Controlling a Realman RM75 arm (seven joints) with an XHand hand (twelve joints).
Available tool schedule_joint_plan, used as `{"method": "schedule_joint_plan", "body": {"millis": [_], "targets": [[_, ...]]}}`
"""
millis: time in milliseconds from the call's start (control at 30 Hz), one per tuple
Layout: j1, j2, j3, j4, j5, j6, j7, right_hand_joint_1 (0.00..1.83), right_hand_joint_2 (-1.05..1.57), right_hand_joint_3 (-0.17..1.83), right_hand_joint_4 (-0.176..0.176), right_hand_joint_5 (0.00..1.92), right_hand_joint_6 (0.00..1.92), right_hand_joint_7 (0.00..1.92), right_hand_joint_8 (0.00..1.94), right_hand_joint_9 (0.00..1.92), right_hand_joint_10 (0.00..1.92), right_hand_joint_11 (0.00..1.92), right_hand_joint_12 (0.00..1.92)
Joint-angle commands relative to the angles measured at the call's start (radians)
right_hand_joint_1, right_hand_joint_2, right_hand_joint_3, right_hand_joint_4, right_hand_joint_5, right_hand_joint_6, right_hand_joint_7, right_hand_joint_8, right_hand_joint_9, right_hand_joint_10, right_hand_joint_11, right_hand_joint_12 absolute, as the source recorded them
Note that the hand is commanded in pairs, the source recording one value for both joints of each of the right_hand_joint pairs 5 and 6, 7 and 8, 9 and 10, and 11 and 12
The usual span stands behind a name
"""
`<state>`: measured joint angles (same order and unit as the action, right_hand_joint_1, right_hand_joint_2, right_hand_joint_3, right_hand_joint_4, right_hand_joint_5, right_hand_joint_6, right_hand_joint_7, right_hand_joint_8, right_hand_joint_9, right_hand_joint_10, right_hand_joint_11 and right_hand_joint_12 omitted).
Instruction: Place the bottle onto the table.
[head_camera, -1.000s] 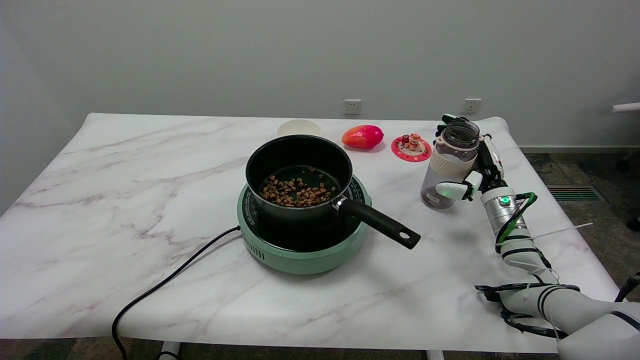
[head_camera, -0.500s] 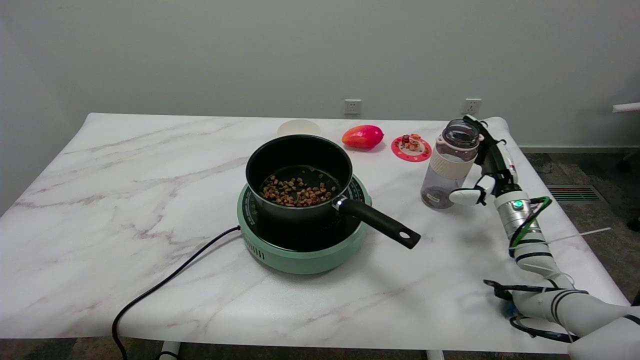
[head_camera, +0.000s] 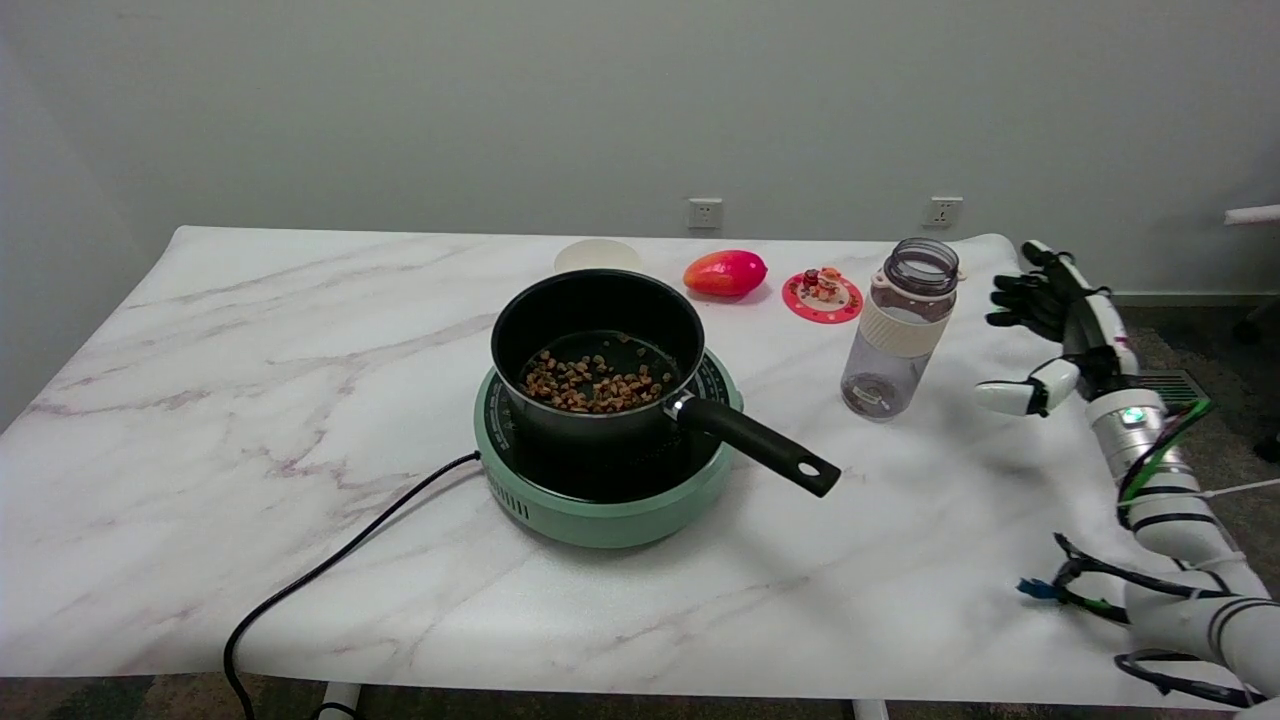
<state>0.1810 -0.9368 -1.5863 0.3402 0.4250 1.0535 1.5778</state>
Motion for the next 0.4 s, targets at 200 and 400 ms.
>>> {"method": "schedule_joint_plan", "body": {"millis": [200,400], "targets": [[-0.223,0.163,0.294,0.148,0.006,-0.117,-0.121,1.41,-0.39,0.93,0.000,0.17,0.17,0.72,0.72,0.60,0.60,0.75,0.75],[-0.223,0.153,0.304,0.148,0.153,-0.118,-0.261,1.40,-0.22,0.93,0.000,0.19,0.19,0.83,0.83,0.63,0.63,0.78,0.78]]}}
